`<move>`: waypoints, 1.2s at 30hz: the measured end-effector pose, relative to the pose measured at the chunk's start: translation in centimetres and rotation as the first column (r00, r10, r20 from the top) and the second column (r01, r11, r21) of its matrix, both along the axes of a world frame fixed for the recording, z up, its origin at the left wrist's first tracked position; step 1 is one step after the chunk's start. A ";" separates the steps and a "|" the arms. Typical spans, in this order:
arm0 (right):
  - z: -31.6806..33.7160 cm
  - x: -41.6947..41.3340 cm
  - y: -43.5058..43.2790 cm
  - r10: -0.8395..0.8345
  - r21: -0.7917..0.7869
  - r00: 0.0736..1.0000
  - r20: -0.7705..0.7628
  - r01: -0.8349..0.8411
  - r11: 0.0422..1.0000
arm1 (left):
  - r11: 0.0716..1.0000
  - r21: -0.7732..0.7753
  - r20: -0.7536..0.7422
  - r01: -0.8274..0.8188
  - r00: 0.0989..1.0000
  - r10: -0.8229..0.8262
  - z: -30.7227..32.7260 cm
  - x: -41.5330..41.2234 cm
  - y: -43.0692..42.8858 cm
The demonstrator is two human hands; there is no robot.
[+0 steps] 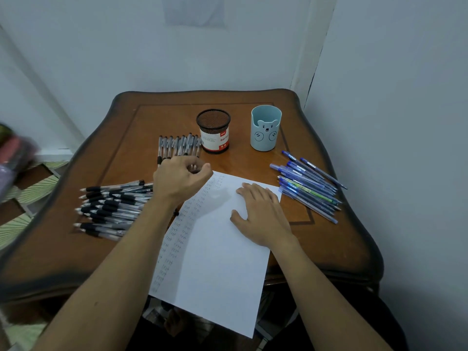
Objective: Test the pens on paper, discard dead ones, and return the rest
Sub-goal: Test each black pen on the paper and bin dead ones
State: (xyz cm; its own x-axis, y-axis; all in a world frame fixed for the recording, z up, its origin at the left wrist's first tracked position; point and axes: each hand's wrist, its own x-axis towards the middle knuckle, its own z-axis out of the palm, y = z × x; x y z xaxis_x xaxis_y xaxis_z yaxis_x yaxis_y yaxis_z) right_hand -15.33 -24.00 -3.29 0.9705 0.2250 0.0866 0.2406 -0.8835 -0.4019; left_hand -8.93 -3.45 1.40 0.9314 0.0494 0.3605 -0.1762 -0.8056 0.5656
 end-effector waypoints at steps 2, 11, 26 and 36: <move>0.0 0.0 0.0 0.003 -0.004 1.000 -0.003 -0.003 1.000 | 0.995 -0.083 0.022 0.047 0.999 -0.046 0.0 0.1 -0.5; -0.3 0.1 0.0 0.002 0.003 1.000 0.006 -0.002 1.000 | 0.961 -0.243 0.037 0.130 0.992 -0.125 -1.5 2.3 -1.2; -0.7 0.2 -0.2 0.021 0.008 1.000 -0.005 -0.021 1.000 | 0.842 -0.526 -0.035 0.121 0.986 -0.164 -4.6 3.6 -3.4; -0.8 0.3 -0.3 0.029 0.009 1.000 -0.008 -0.028 1.000 | 0.803 -0.596 -0.082 0.008 0.994 -0.070 -4.6 3.5 -3.1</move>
State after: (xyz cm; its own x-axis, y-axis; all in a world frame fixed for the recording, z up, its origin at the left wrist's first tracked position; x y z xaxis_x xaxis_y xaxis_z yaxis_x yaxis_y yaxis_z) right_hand -15.03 -24.33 -4.07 0.9644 0.2518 0.0809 0.2624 -0.8729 -0.4113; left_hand -5.41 -6.60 -3.23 0.9652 0.1875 0.1824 -0.1205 -0.2999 0.9463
